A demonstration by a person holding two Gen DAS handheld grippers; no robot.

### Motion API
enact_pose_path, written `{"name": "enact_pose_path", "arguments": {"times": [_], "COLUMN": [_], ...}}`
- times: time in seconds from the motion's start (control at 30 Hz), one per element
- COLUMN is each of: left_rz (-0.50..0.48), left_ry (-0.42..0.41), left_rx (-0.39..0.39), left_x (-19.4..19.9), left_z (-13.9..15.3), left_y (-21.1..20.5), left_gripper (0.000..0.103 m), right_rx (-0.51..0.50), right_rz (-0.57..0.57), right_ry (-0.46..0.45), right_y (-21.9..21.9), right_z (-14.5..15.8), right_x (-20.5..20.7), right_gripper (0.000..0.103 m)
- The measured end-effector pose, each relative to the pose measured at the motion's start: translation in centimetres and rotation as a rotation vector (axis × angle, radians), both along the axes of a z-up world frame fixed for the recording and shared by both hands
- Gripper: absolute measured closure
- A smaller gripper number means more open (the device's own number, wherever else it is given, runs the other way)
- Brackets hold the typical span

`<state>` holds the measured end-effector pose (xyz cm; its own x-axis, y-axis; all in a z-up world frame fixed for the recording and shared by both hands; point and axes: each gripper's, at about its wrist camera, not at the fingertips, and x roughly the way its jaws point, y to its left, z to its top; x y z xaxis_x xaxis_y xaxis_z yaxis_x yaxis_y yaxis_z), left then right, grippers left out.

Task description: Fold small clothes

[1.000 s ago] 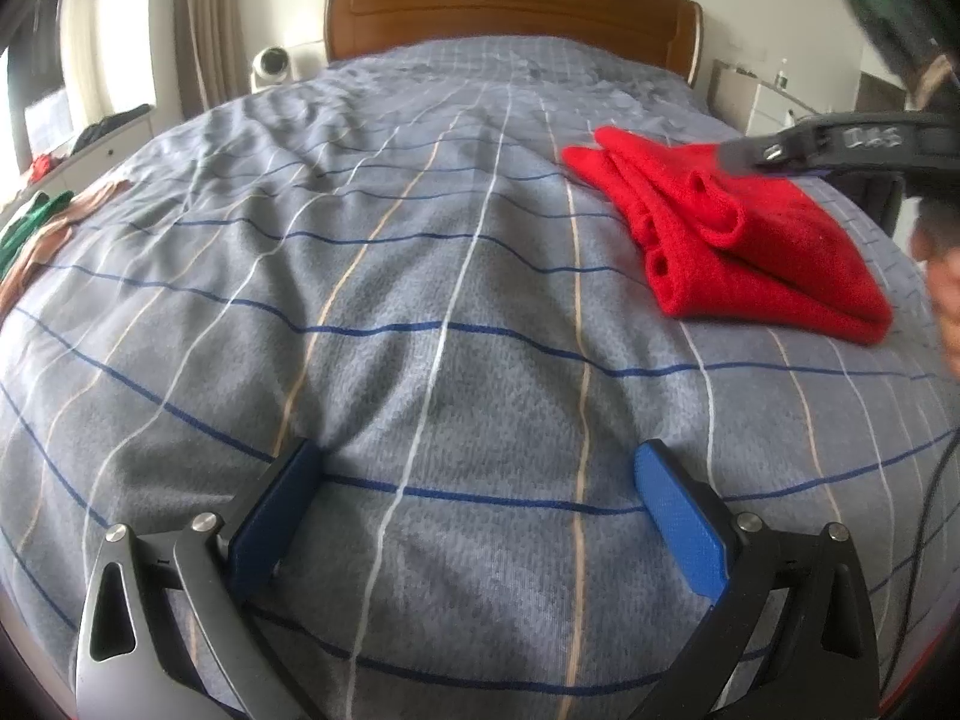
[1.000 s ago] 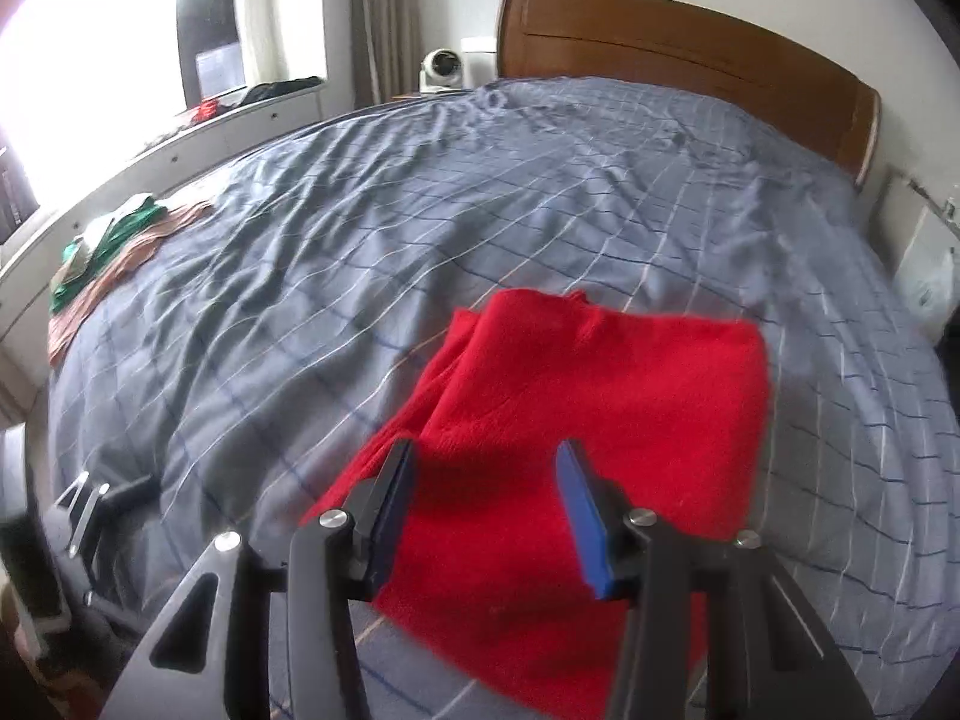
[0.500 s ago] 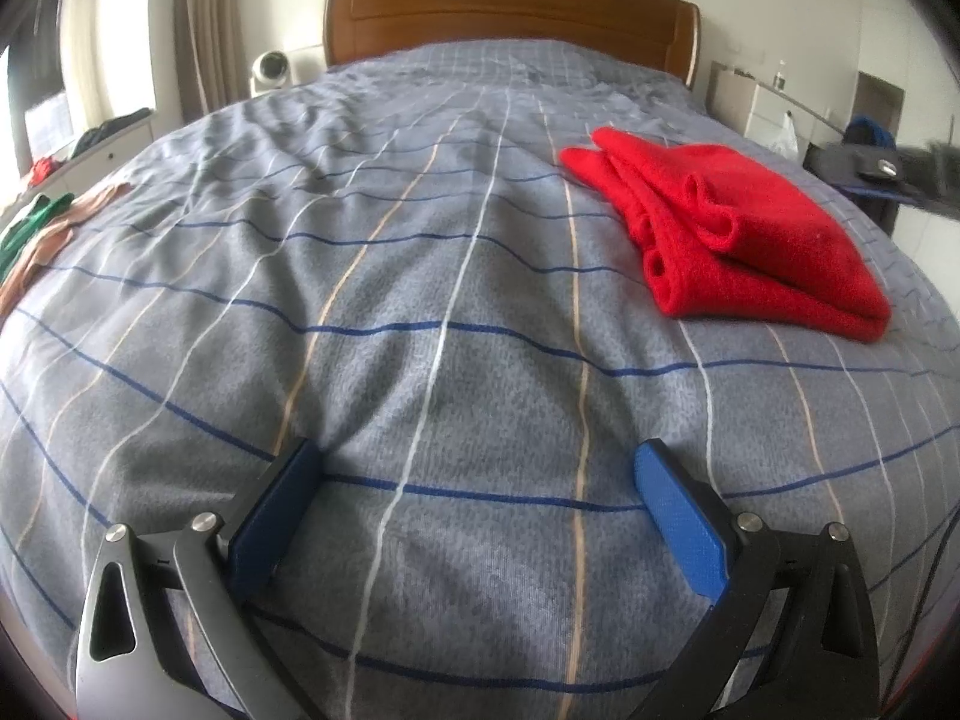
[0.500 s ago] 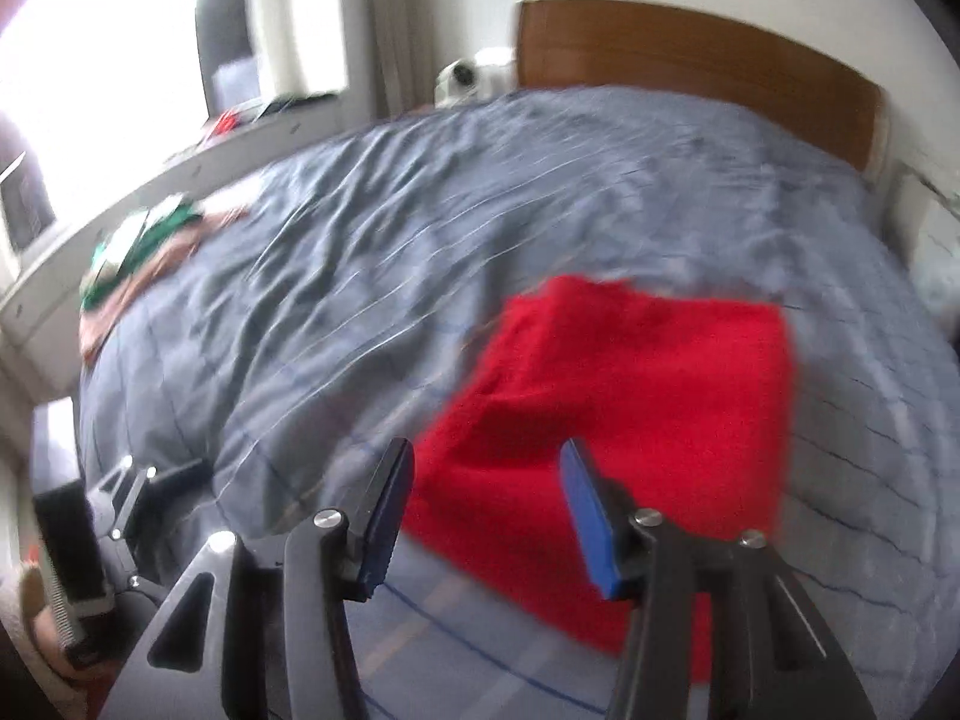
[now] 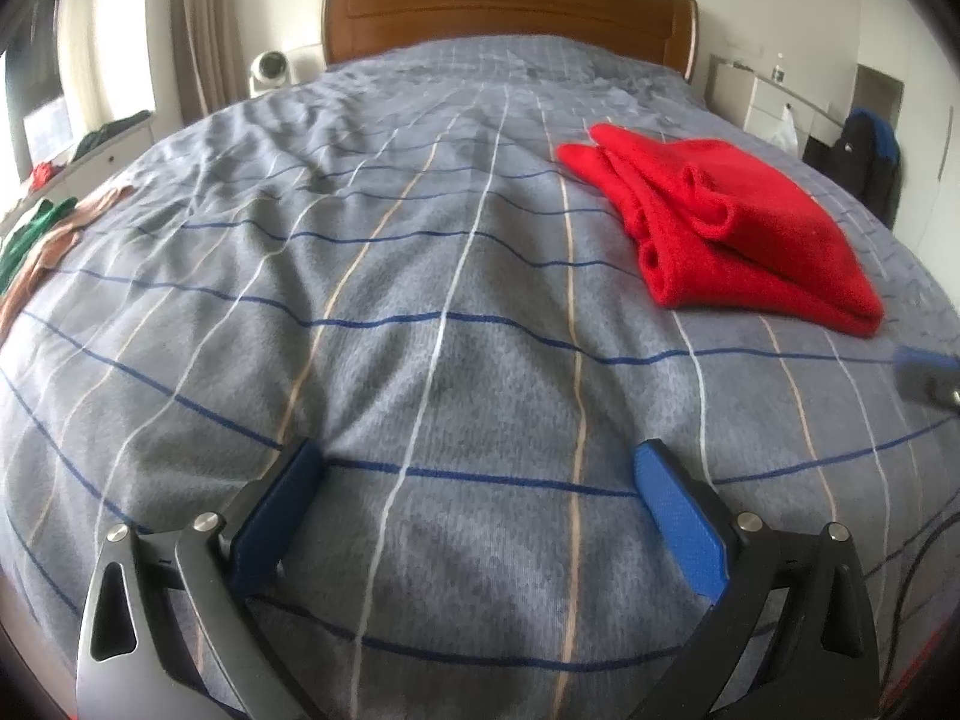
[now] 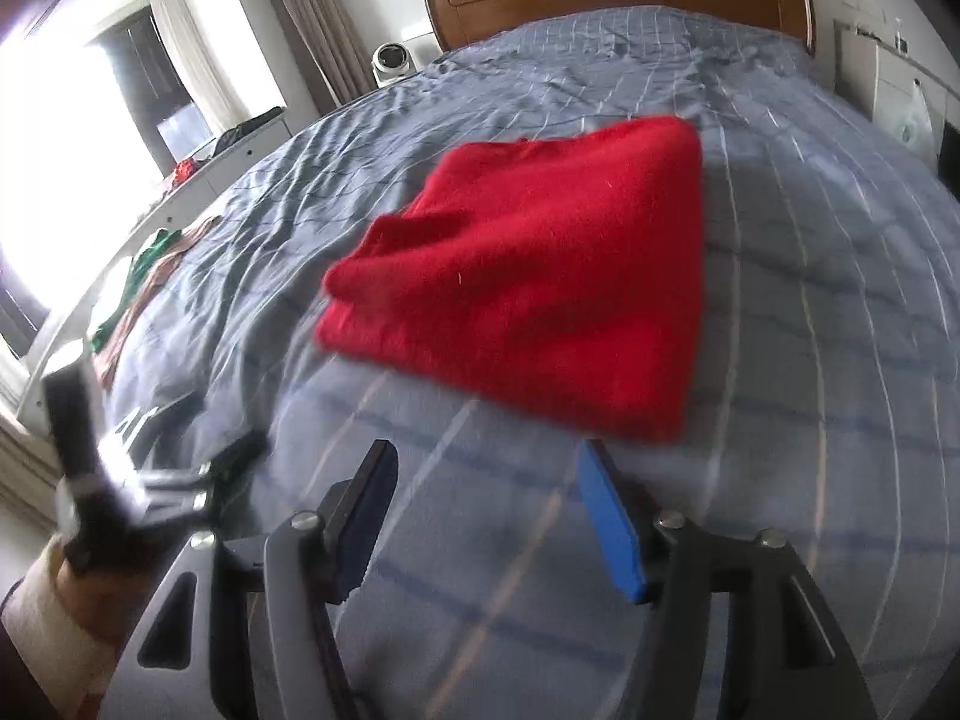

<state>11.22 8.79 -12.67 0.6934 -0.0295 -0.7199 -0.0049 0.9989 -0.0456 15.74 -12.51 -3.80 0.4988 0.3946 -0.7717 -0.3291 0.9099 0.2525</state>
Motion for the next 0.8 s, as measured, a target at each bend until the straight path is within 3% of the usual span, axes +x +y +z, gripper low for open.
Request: {"name": "enact_pose_path", "arguments": {"times": [0.13,0.3,0.37,0.43,0.5,0.63,0.8], "left_rz": [-0.015,-0.059,-0.117,-0.189,-0.215,-0.163,-0.170], "left_ry": [0.026,-0.048,0.028,0.128,0.197,0.273,0.325], "left_rx": [-0.104,-0.362,-0.479,-0.520,-0.477,-0.328,-0.288], "left_x": [-0.1,3.7,8.0,11.8,15.3,19.0,20.2], "left_z": [1.8,7.3,8.3,8.0,6.8,3.9,2.1], "left_y": [0.9,2.3,1.5,-0.1,-2.1,-3.7,-4.6], "left_gripper": [0.001,0.001,0.001,0.001,0.001,0.001,0.001], "right_rx": [-0.016,0.015,0.088,0.196,0.269,0.329,0.406], "right_rz": [-0.042,-0.152,-0.215,-0.266,-0.275,-0.263,-0.235], "right_ry": [-0.039,-0.051,-0.044,-0.038,-0.006,0.063,0.211], "right_y": [-3.3,-7.1,-8.5,-9.3,-9.3,-8.1,-6.3], "right_z": [0.2,0.6,1.0,1.6,1.6,0.7,-2.7], "right_x": [-2.4,-0.9,1.0,3.7,6.7,11.9,16.9], "right_gripper": [0.027,0.024,0.024,0.024,0.023,0.023,0.023]}}
